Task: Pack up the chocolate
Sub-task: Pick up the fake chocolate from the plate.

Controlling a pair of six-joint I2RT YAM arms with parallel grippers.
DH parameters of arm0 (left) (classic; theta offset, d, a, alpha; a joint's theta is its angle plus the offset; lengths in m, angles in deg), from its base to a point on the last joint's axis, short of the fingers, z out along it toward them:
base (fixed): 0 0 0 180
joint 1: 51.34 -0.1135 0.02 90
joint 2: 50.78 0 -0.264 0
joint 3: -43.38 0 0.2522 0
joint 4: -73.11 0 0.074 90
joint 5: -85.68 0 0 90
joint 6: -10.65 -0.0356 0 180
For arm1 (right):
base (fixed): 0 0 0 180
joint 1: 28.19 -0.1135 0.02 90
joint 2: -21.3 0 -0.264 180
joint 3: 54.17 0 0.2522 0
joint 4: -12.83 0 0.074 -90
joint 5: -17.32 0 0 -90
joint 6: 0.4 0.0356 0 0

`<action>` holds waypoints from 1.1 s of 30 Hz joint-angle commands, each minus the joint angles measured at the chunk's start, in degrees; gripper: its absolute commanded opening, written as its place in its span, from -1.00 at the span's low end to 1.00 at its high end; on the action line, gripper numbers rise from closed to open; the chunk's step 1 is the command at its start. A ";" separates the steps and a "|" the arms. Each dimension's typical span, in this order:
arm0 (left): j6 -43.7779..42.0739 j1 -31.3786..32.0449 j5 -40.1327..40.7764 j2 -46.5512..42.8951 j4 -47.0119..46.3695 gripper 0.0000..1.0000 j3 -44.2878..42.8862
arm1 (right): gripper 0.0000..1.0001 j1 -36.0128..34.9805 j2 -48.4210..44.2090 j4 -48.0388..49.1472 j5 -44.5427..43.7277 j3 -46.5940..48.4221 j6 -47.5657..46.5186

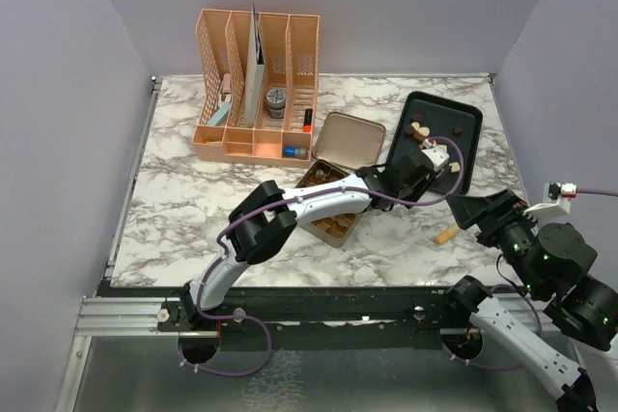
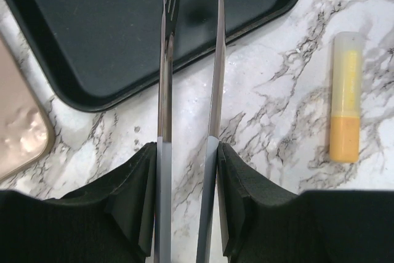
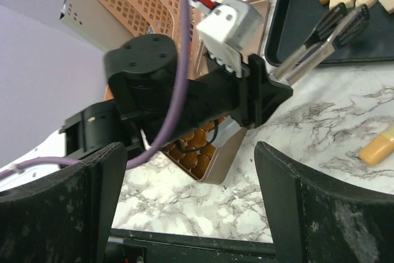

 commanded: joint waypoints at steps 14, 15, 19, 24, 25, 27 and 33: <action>4.80 -3.61 1.05 -16.49 5.06 -0.31 8.06 | 0.78 0.19 1.58 -2.35 0.34 -2.21 1.23; 4.91 -3.83 1.26 -17.49 5.57 -0.31 8.83 | 0.78 0.19 1.76 -2.20 0.33 -2.29 1.24; 5.11 -4.46 3.40 -21.75 7.13 -0.31 12.48 | 0.78 0.19 2.23 -1.67 0.19 -3.31 1.06; 5.61 -4.87 5.59 -28.92 8.68 -0.31 18.43 | 0.78 0.18 2.37 -0.88 1.03 -4.69 1.56; 5.70 -4.96 5.86 -30.50 9.30 -0.31 19.65 | 0.78 0.19 2.29 -0.72 1.14 -4.99 1.73; 6.09 -5.17 6.44 -33.30 10.52 -0.30 21.71 | 0.77 0.19 2.15 -0.38 1.37 -5.59 1.97; 8.36 -5.28 8.21 -42.01 12.46 -0.29 28.71 | 0.77 0.16 2.10 0.46 1.66 -6.94 2.11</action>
